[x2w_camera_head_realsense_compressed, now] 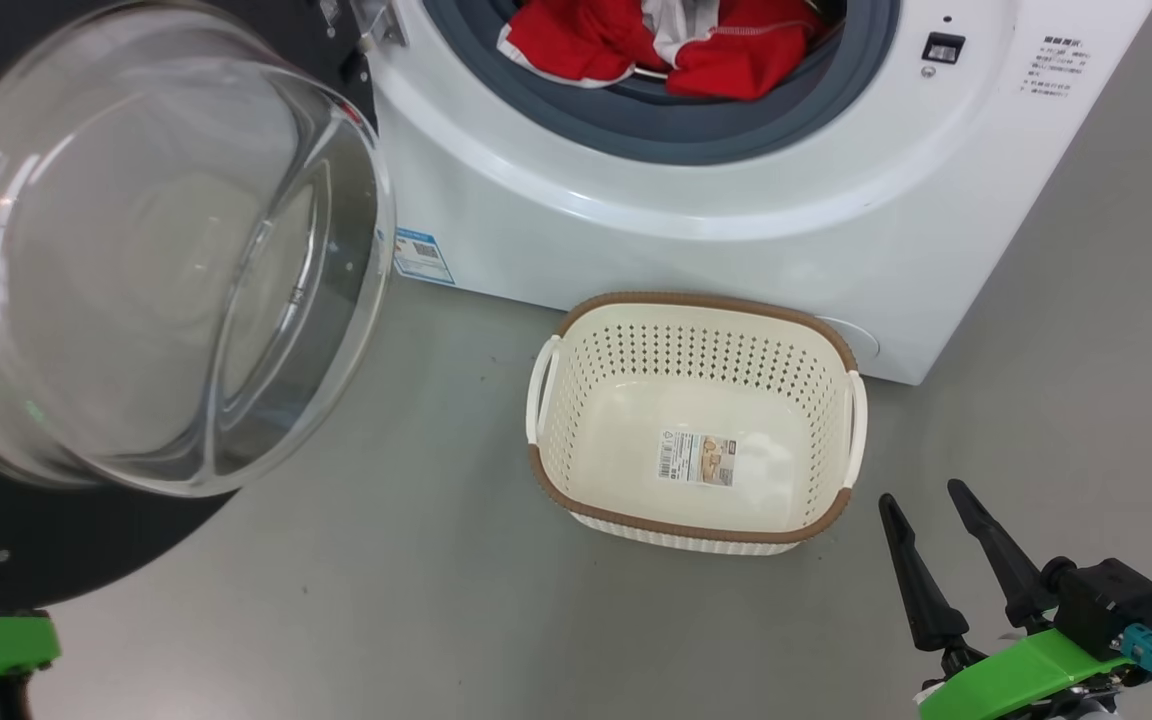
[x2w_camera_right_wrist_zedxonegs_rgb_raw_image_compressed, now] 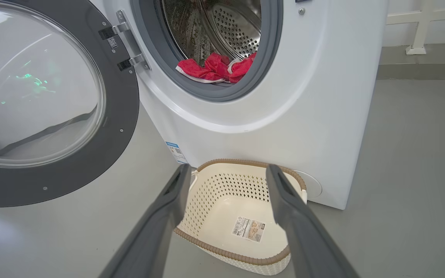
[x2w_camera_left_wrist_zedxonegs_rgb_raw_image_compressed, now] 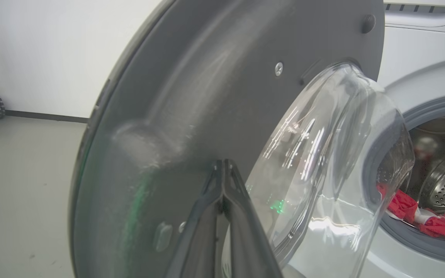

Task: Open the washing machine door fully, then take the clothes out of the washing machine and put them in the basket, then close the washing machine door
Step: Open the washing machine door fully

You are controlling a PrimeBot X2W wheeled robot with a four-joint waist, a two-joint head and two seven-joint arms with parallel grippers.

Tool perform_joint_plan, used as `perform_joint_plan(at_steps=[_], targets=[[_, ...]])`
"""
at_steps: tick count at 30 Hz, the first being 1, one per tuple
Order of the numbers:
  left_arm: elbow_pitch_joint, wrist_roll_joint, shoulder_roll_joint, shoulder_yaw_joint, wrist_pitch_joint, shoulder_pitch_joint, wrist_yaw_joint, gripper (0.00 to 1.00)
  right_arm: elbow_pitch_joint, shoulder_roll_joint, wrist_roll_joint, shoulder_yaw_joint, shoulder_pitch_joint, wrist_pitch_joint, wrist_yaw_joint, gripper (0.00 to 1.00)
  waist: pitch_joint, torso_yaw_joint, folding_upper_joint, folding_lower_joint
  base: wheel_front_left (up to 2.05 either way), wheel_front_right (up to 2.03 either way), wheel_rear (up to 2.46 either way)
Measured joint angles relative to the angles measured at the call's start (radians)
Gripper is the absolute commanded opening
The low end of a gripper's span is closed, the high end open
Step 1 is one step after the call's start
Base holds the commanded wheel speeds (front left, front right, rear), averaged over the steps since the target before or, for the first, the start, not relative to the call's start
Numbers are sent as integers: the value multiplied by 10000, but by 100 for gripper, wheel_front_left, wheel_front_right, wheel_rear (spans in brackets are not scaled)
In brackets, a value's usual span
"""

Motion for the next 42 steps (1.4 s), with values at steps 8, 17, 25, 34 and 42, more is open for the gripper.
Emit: perform_joint_plan(at_steps=[8,17,25,34,42], targets=[[692,270,407,596,-2,-751,-71,0,-25,-123,-2,0,-195,2,0,100,378,-145,0,0,0,0,0],[1488,341,911,1080,-10,-1566,-73,0,-96,-190,-17,-35,-453,2,0,100,830,-295,0,0,0,0,0],[1998,339,1250,1396,-12,-2043,-73,0,-111,-209,-73,-77,-582,0,0,100,1064,-405,0,0,0,0,0],[2165,339,1277,1419,-12,-2124,-73,0,-77,-199,-71,-132,-586,0,0,100,900,-424,0,0,0,0,0],[1875,196,1108,915,-10,-1458,-69,0,-38,-88,-71,-132,-569,0,0,100,464,-402,0,0,0,0,0]])
